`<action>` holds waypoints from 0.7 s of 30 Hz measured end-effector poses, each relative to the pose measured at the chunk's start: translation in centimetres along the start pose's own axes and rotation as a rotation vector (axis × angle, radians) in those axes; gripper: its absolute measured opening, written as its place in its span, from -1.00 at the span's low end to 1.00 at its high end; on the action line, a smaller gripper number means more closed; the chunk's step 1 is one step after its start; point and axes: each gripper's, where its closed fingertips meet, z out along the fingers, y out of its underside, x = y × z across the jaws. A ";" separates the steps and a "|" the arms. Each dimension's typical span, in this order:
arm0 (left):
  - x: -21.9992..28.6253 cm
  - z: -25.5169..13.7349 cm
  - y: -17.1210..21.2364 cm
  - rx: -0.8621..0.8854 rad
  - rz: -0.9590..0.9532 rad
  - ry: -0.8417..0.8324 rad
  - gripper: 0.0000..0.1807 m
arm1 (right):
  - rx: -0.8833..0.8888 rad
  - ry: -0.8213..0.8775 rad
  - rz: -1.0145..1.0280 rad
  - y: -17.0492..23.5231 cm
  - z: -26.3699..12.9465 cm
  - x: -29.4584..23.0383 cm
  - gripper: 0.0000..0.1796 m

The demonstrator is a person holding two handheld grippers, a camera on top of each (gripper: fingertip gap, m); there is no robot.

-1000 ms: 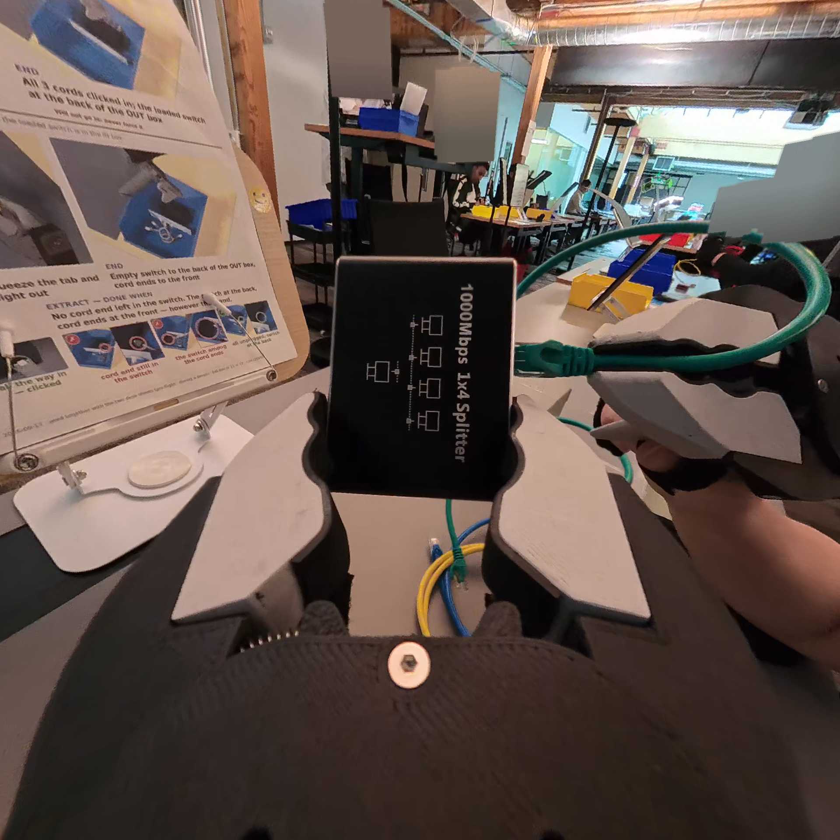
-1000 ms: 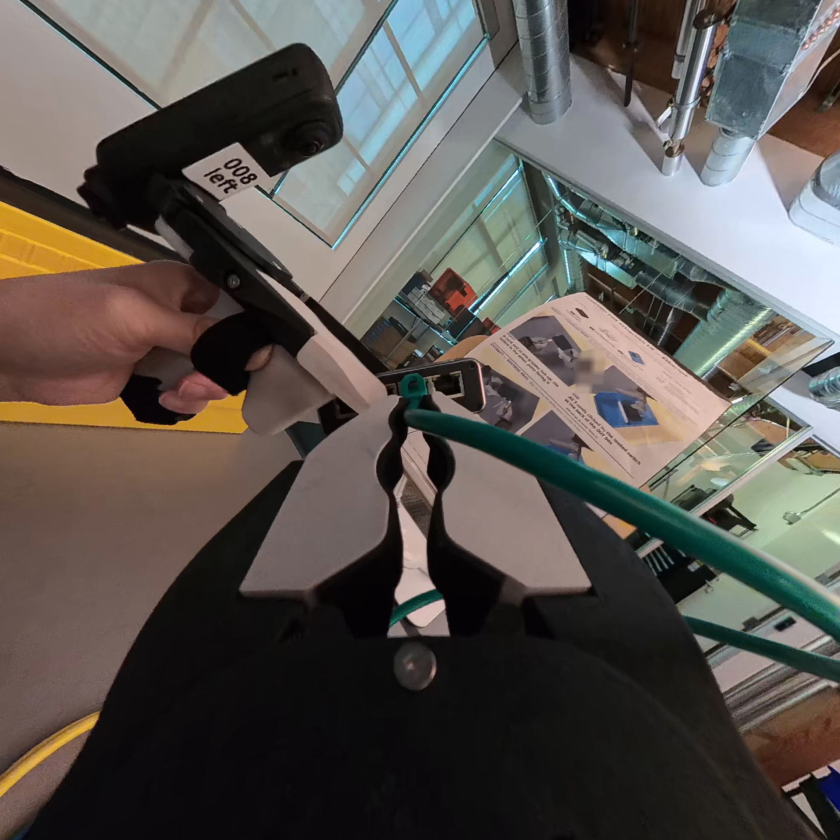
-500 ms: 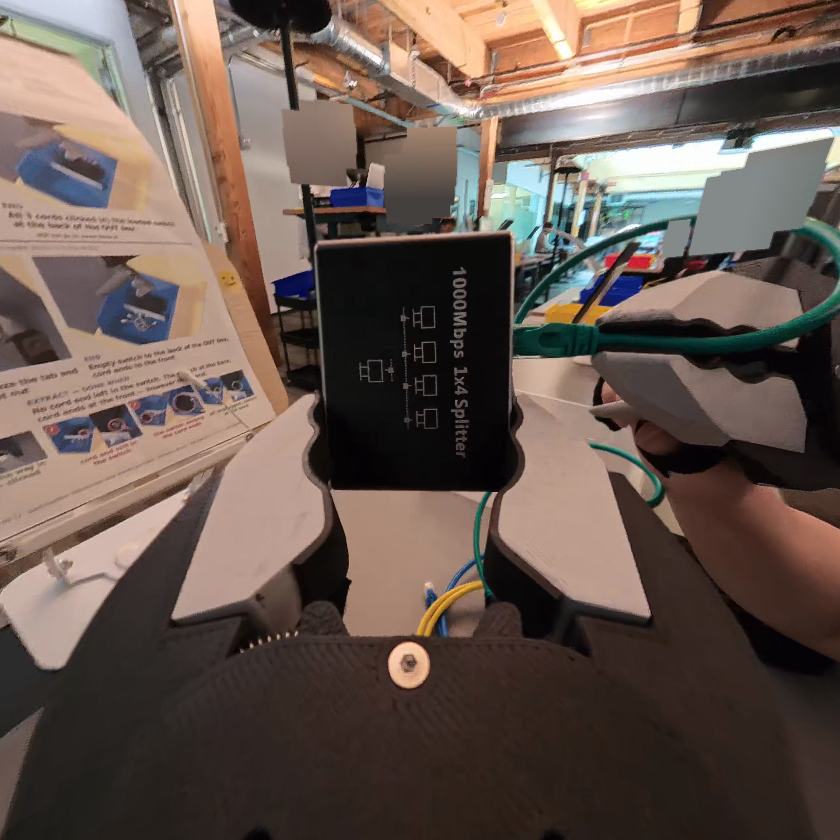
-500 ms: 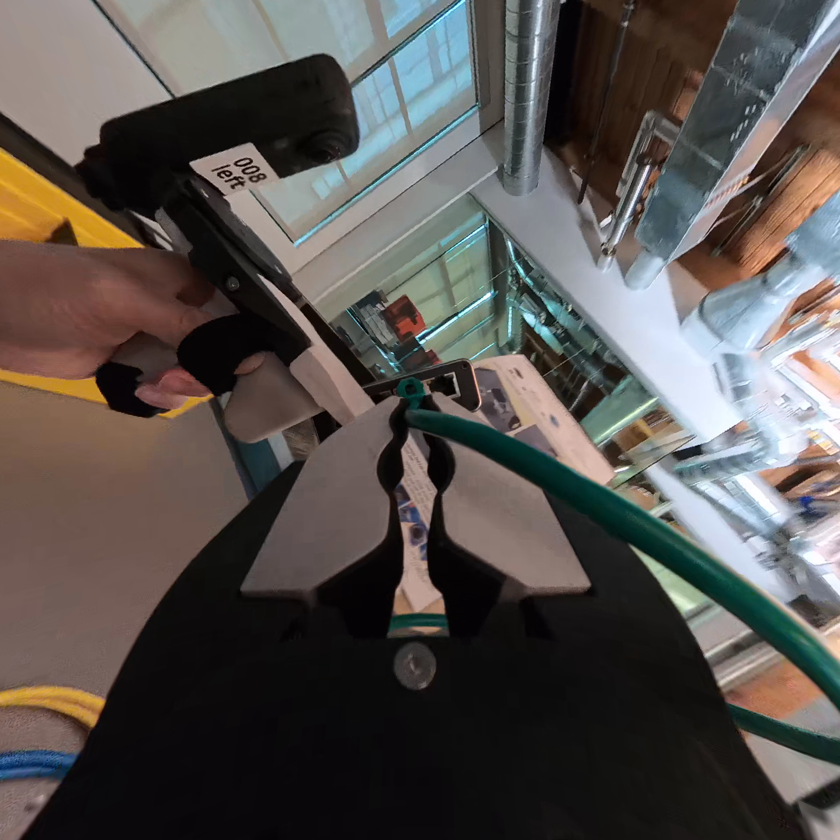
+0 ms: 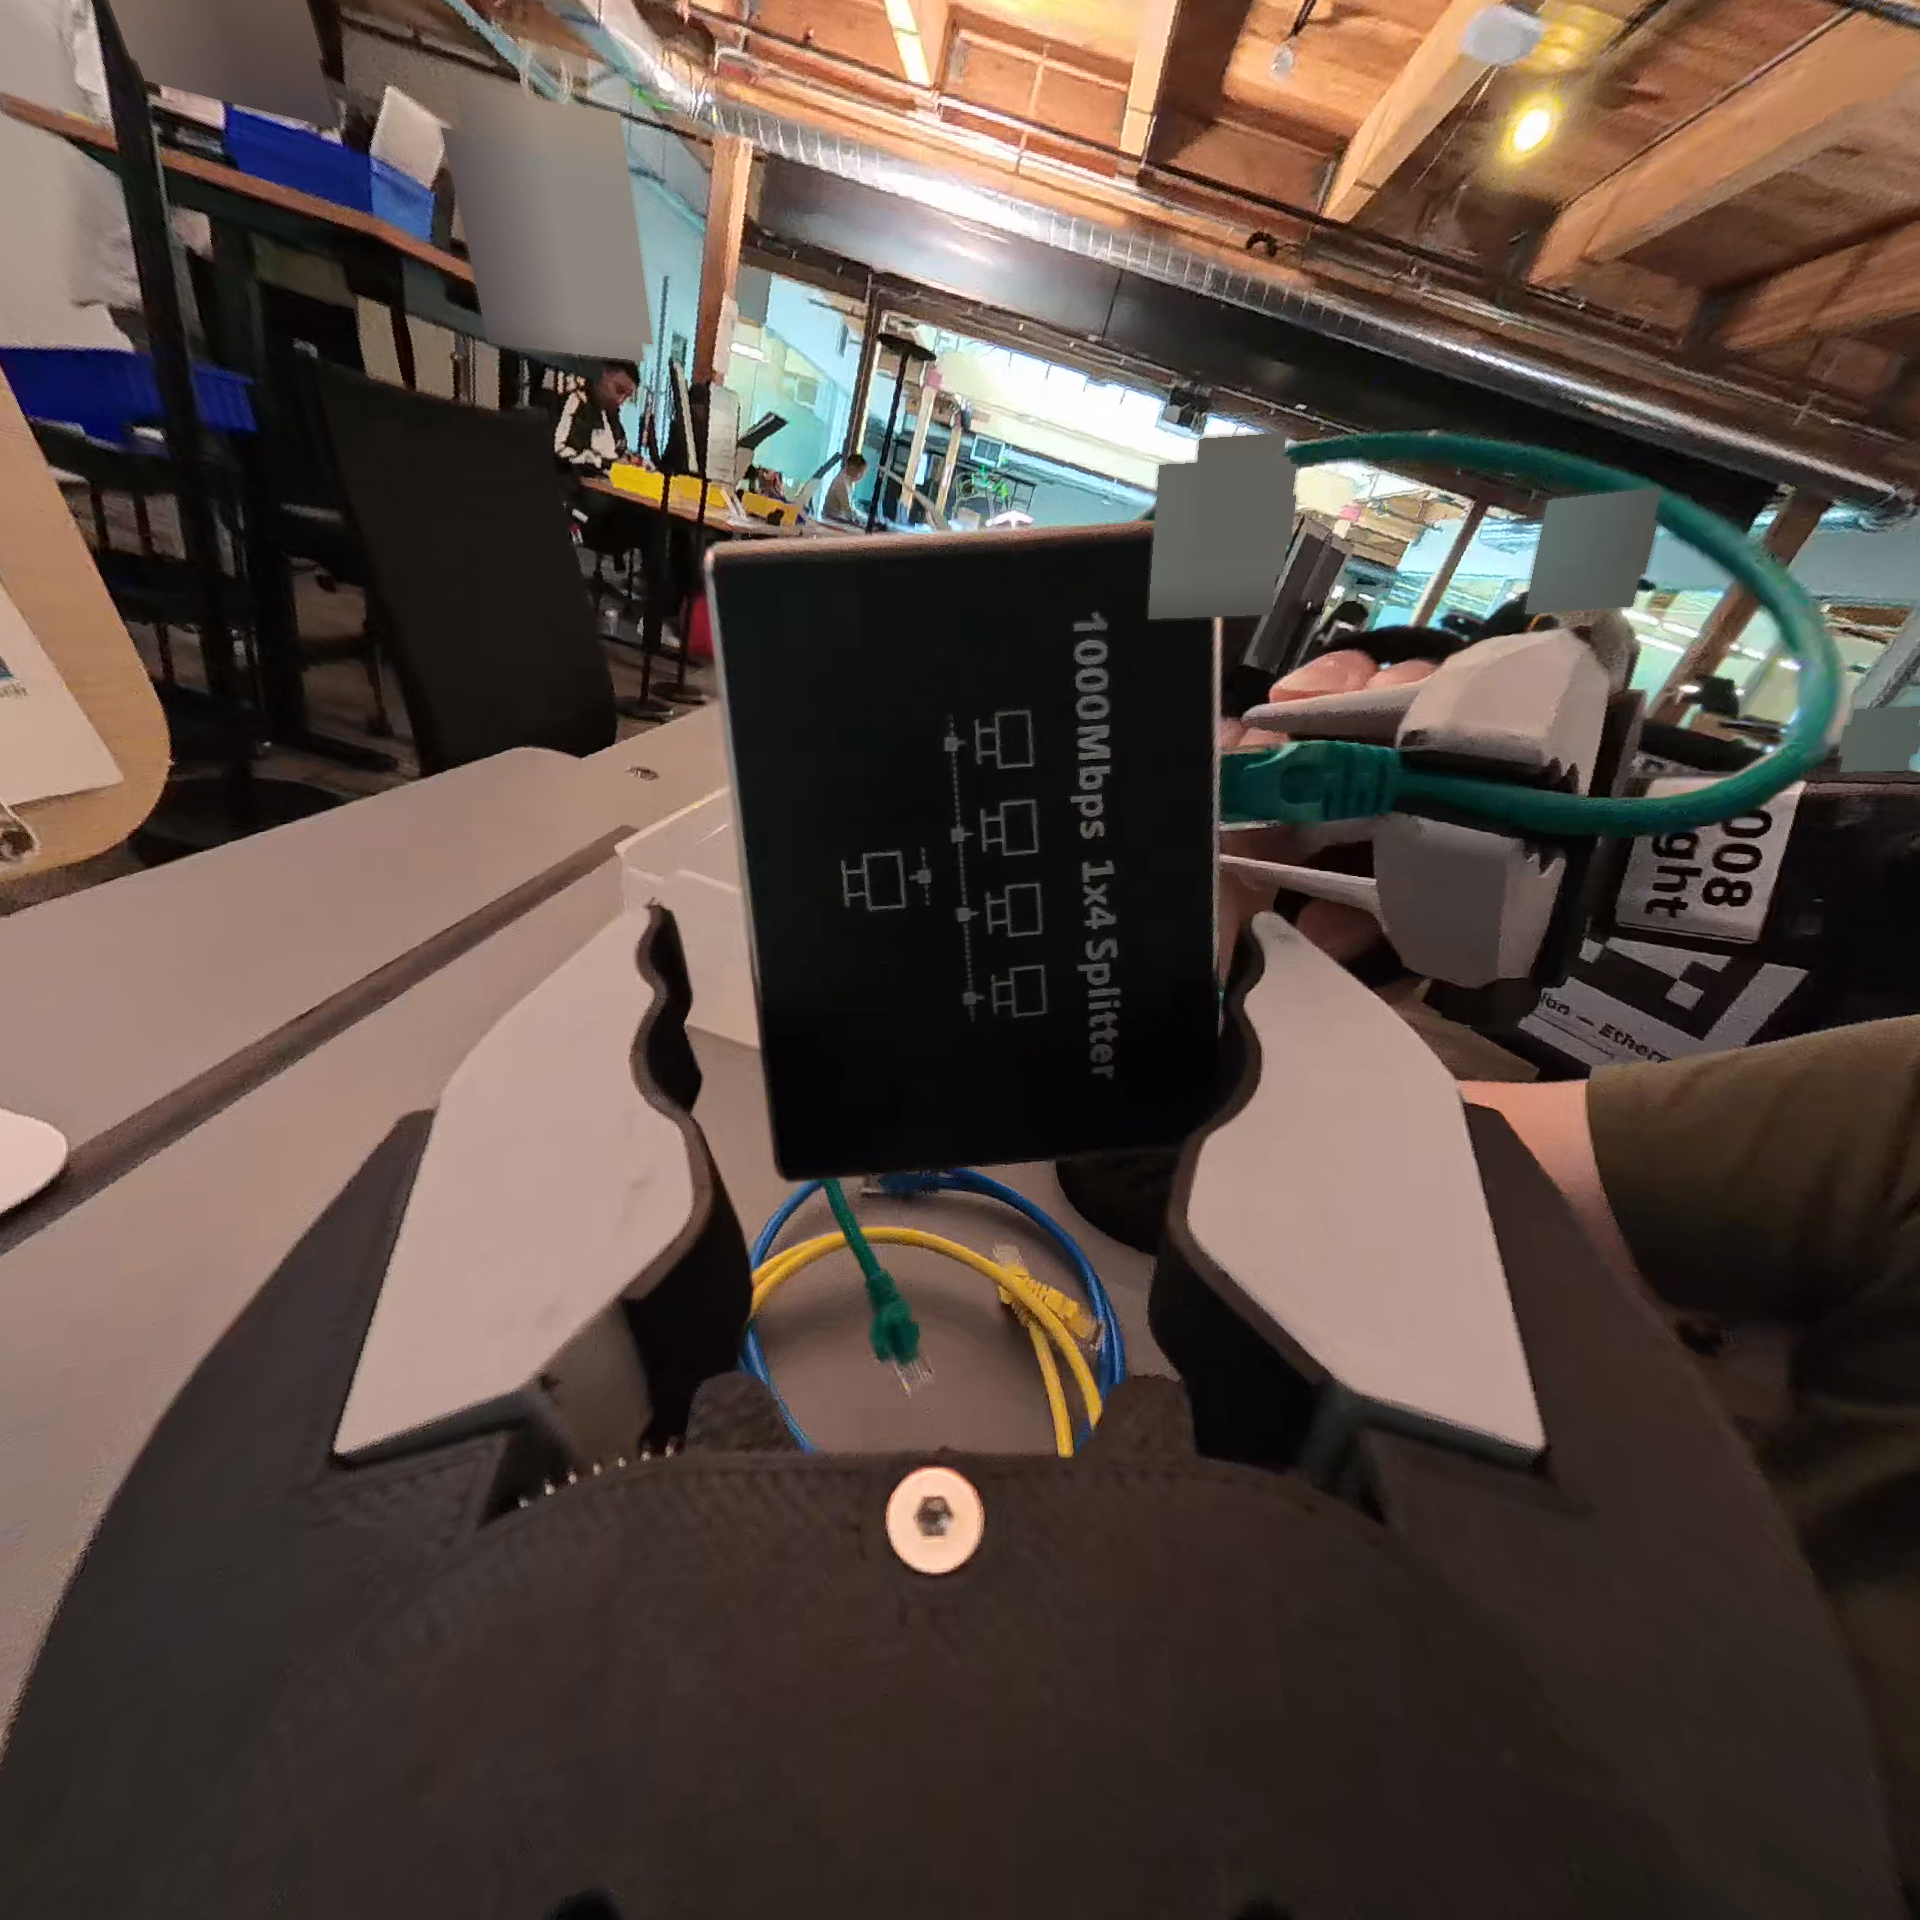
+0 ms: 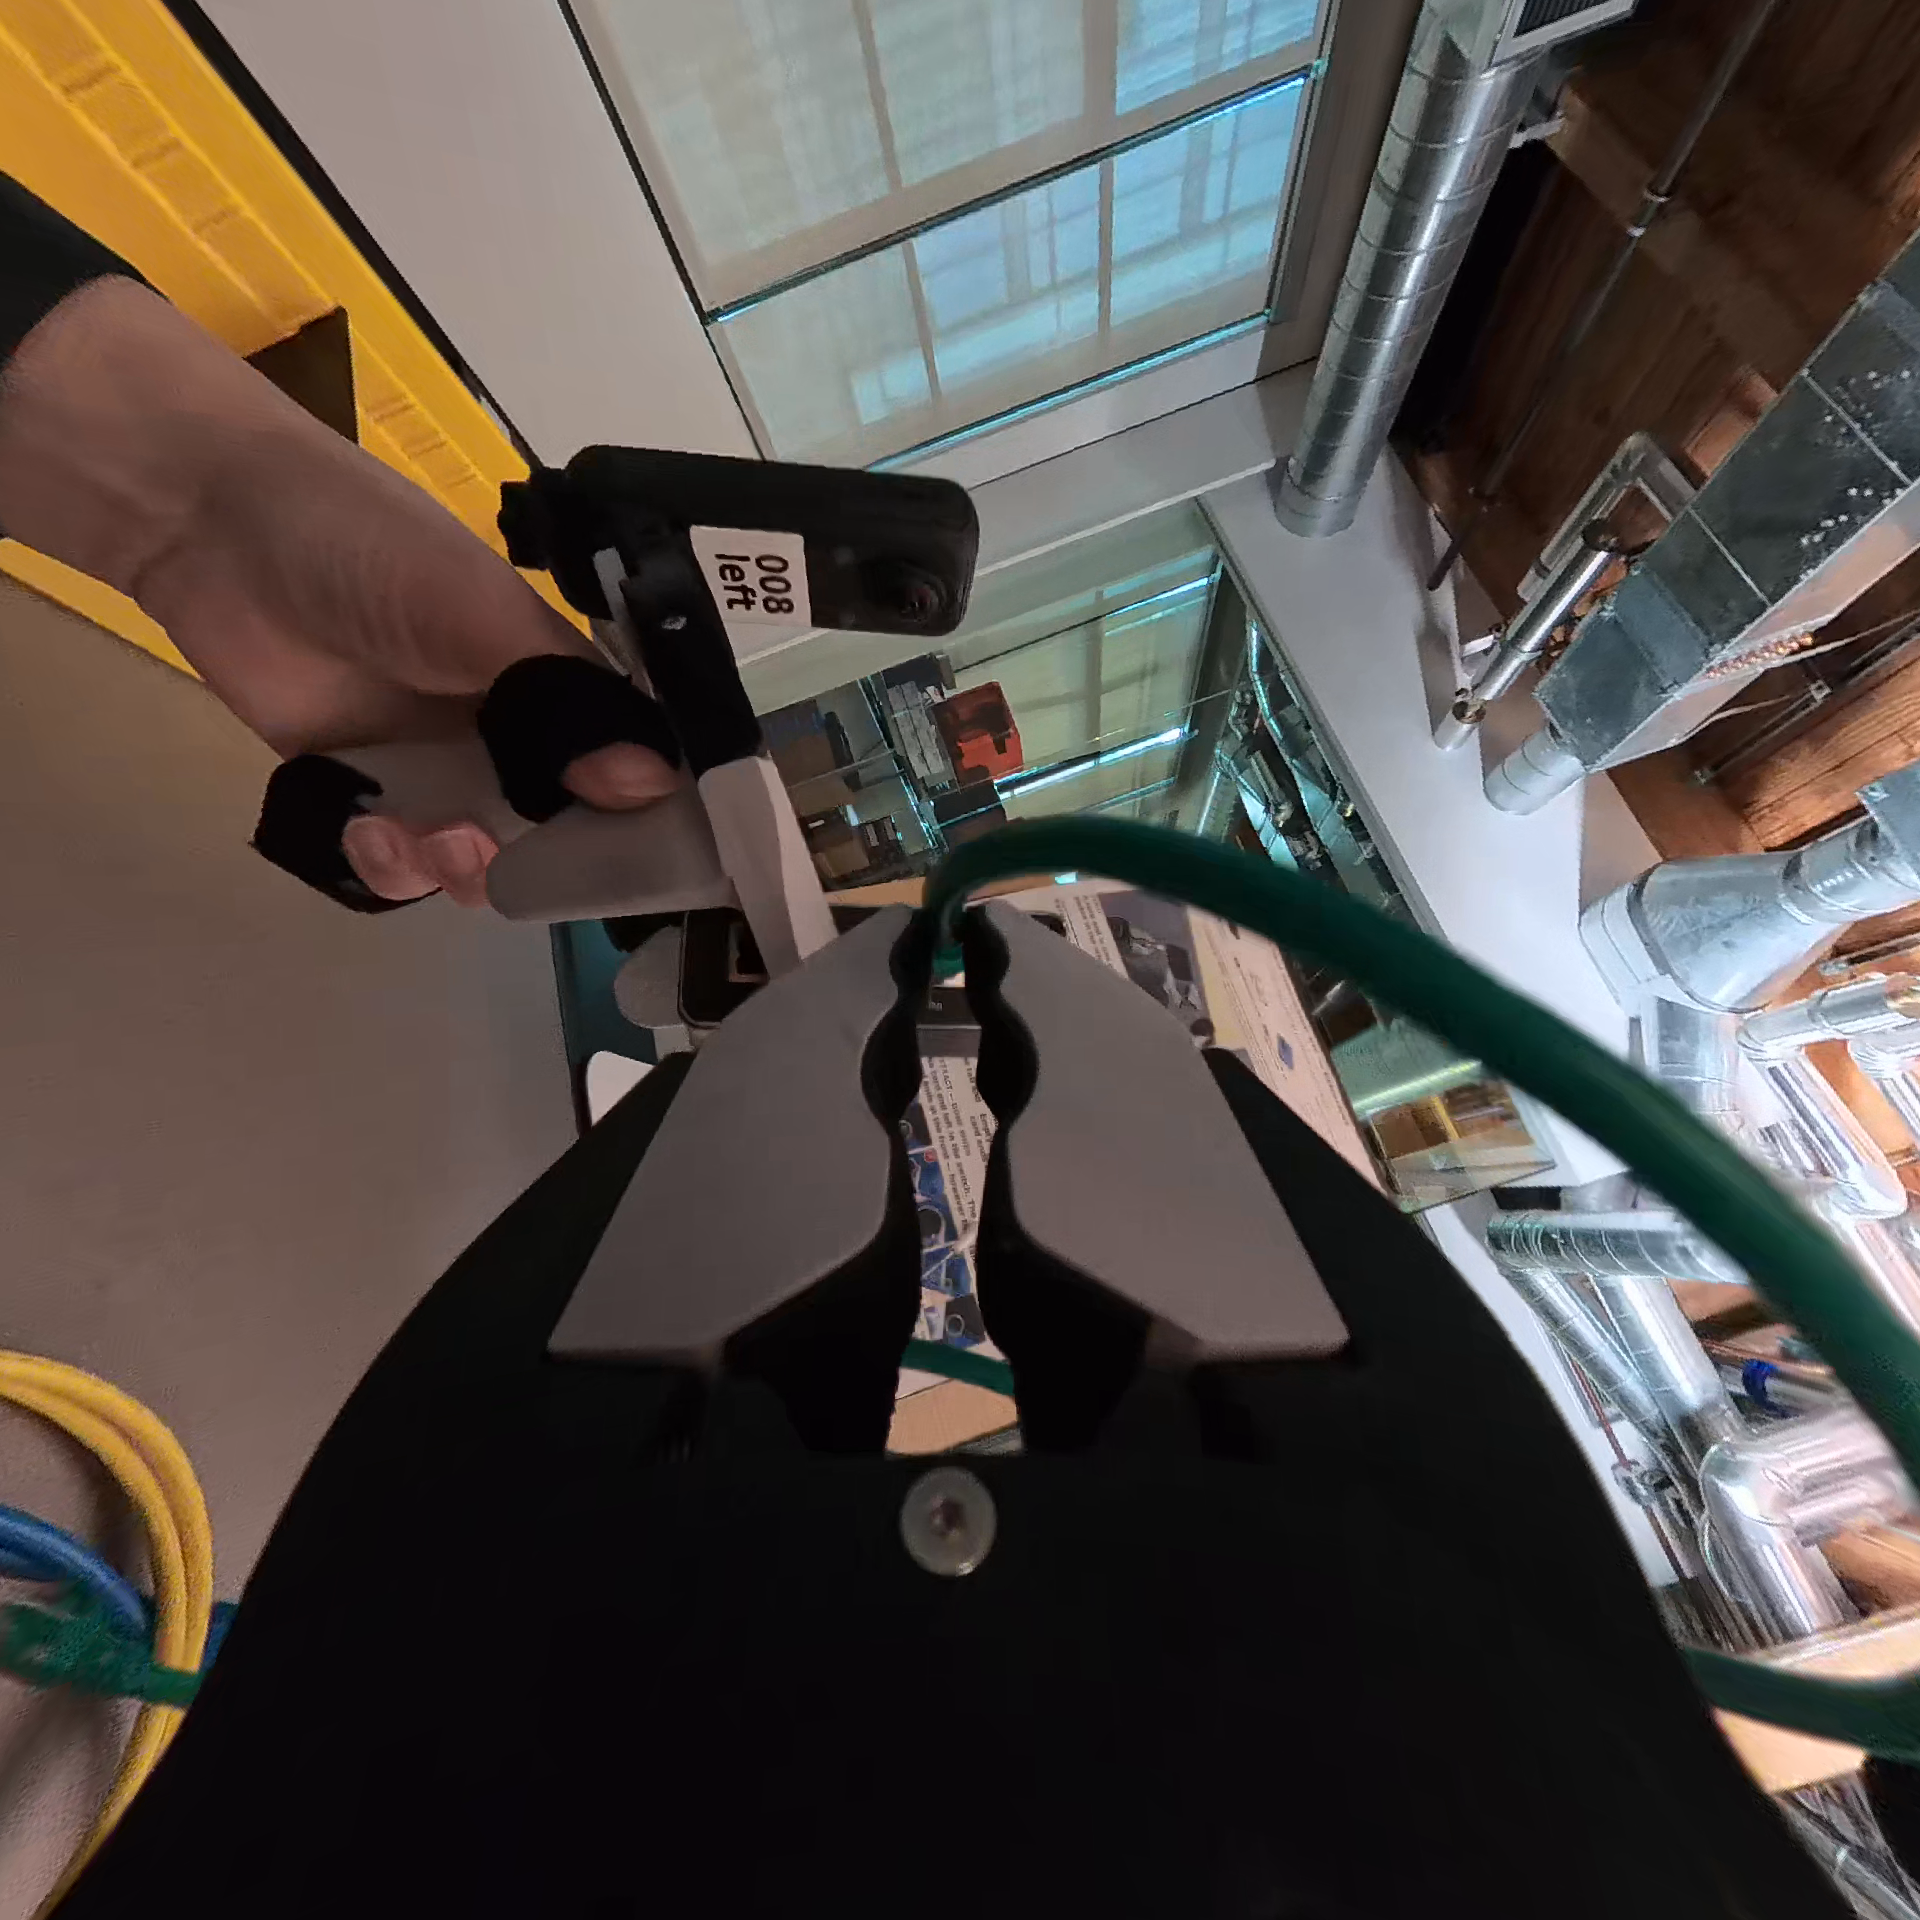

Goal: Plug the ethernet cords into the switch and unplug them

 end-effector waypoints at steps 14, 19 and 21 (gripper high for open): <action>-0.8 -0.7 -1.6 0.194 -0.034 -0.040 -0.14 | -0.082 -0.044 0.157 1.8 0.6 0.1 -0.93; -1.2 -1.5 -2.8 0.232 0.067 -0.174 -0.15 | -0.123 0.002 0.224 2.1 0.9 0.7 -0.94; -1.3 -1.7 -3.0 0.247 0.095 -0.217 -0.16 | -0.141 0.021 0.233 2.2 1.0 0.8 -0.93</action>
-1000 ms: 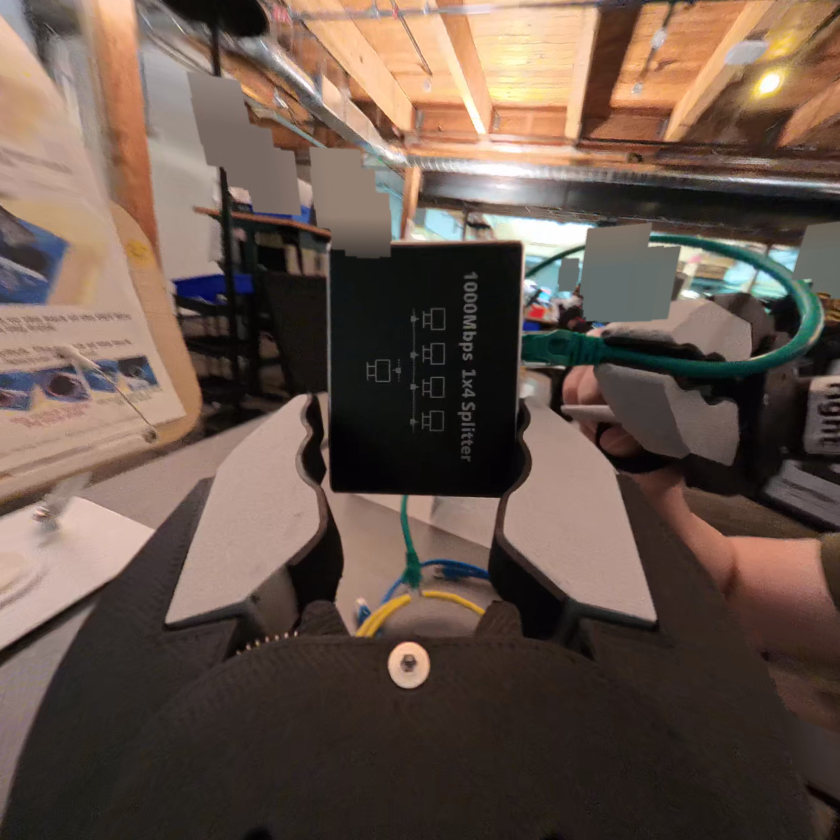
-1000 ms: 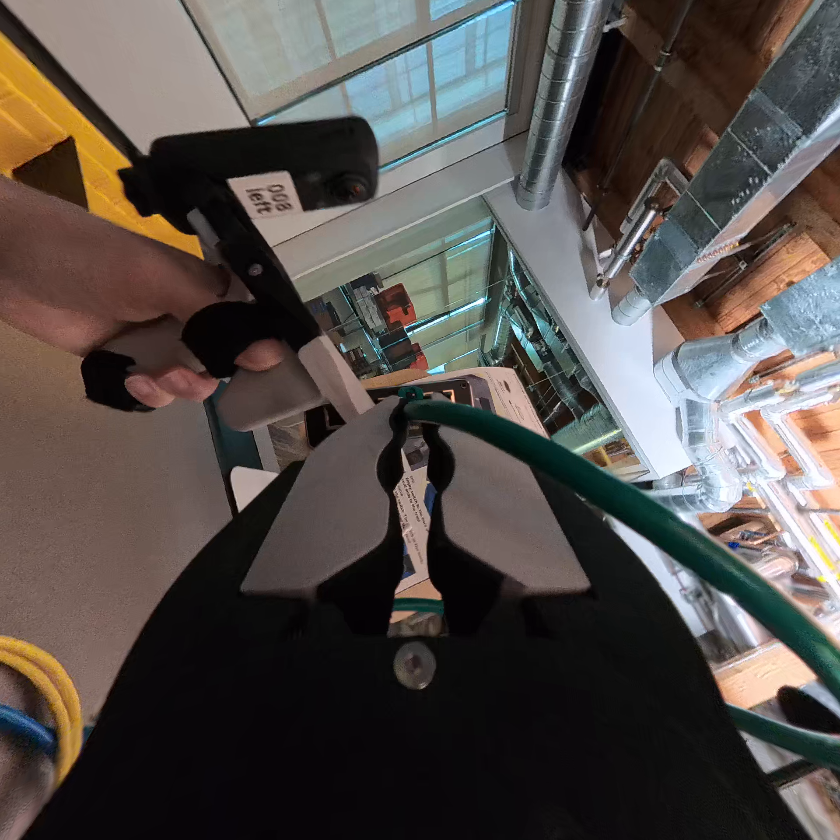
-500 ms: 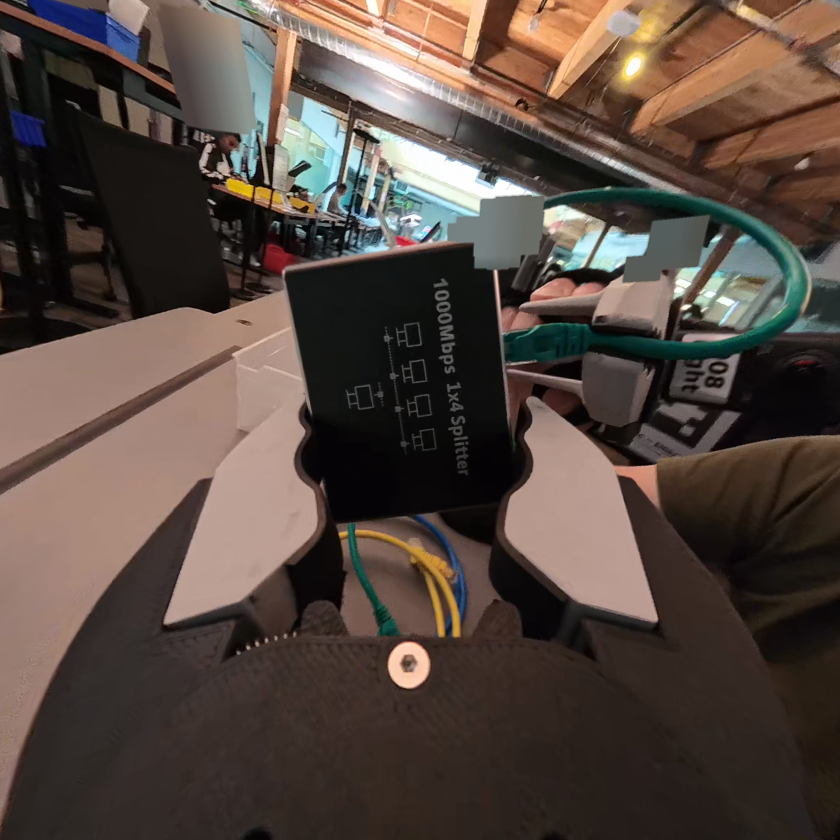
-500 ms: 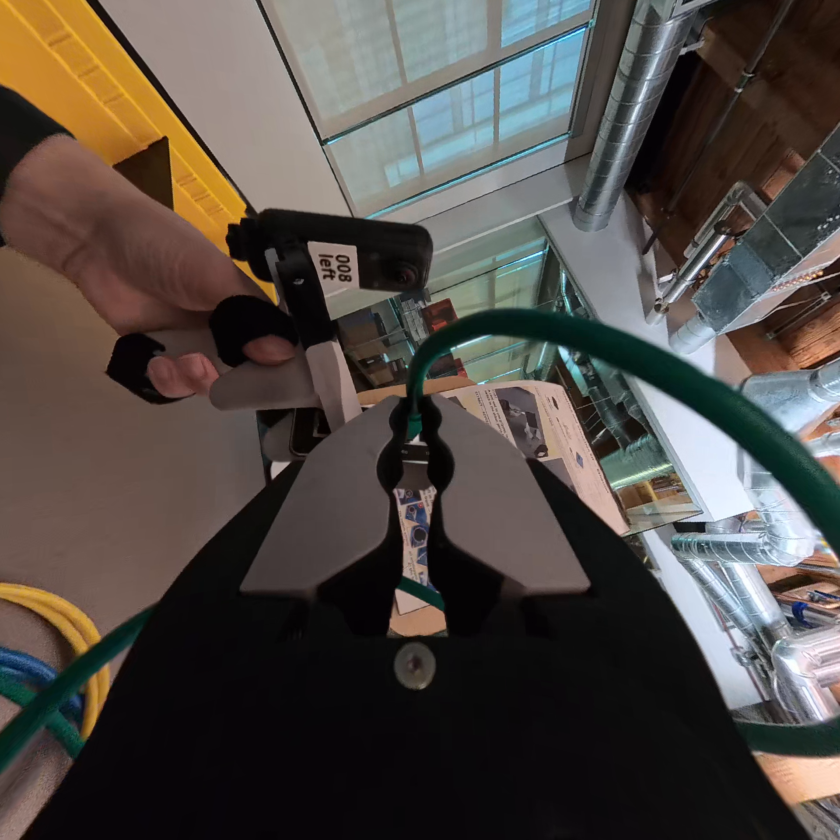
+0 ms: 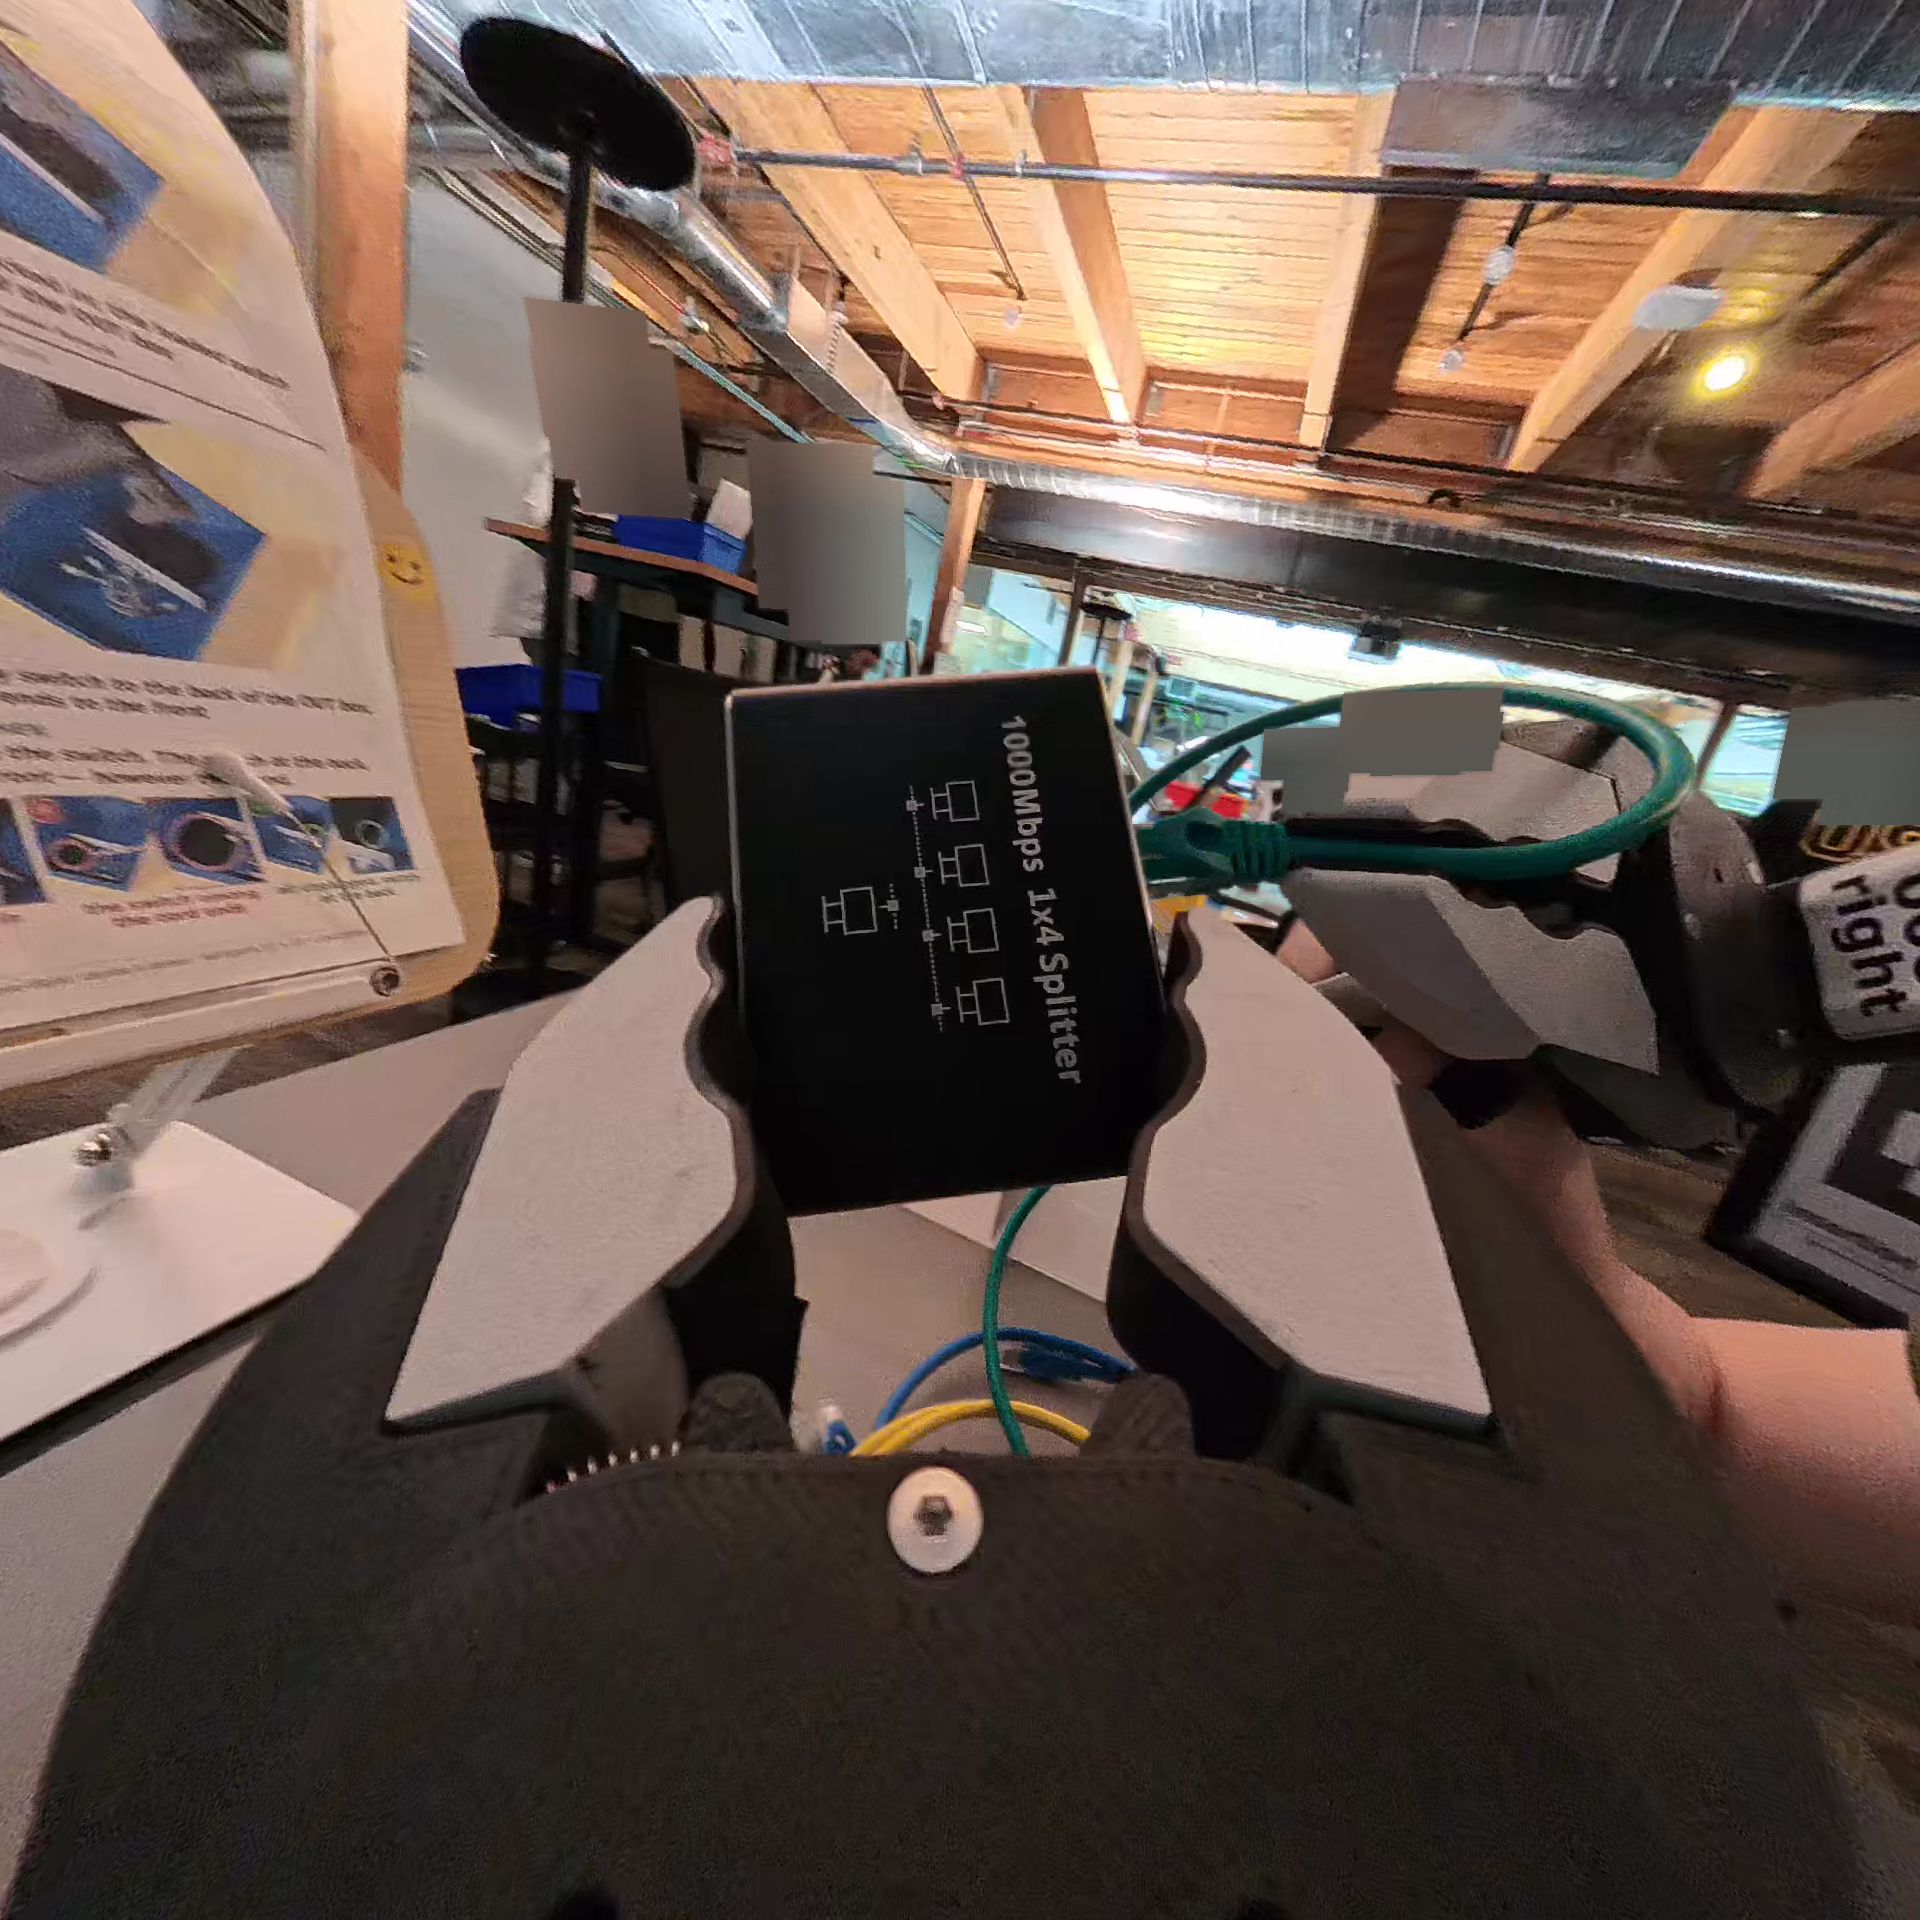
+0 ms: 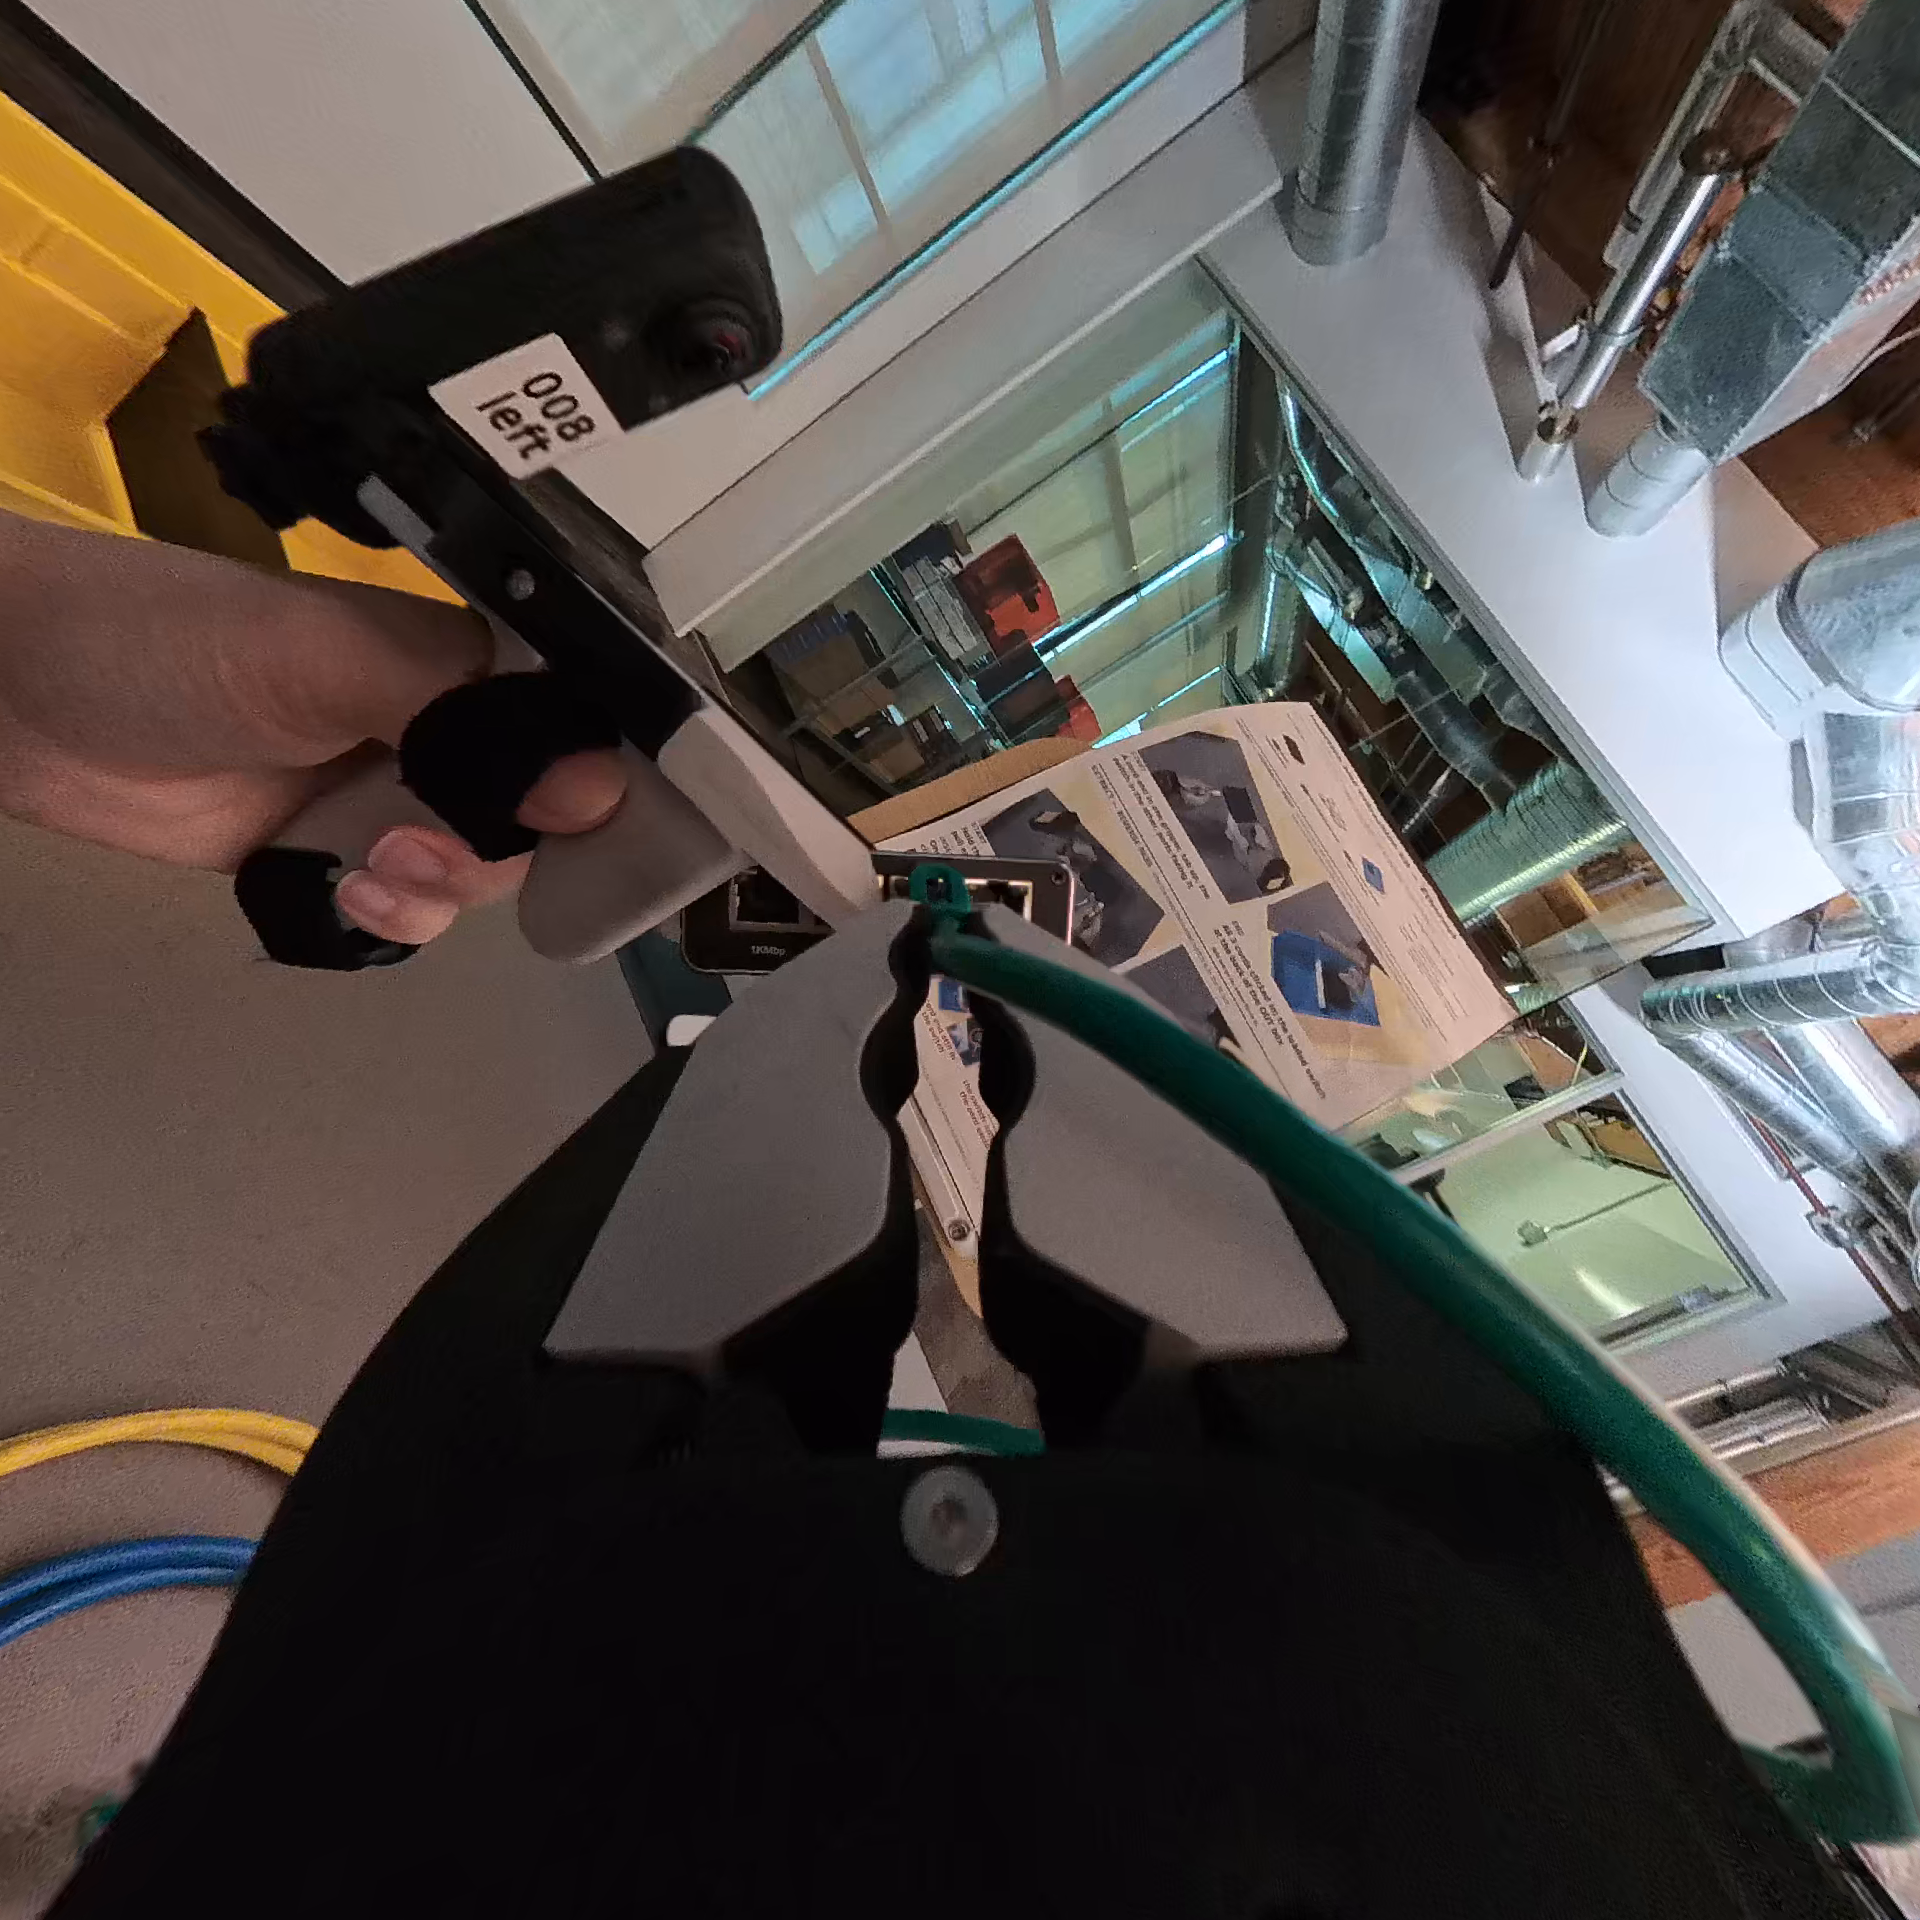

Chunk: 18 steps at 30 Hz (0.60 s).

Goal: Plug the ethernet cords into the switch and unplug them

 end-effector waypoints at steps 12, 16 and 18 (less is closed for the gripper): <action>0.1 -0.4 -1.4 0.081 -0.018 -0.042 -0.16 | 0.016 -0.006 0.082 -0.3 -0.1 0.4 -0.78; -0.2 -0.8 -1.9 0.118 -0.032 -0.050 -0.17 | 0.018 -0.022 0.186 0.1 0.2 0.4 -0.76; -0.3 -1.0 -2.1 0.123 0.017 -0.084 -0.17 | 0.024 -0.024 0.298 0.4 0.3 0.8 -0.71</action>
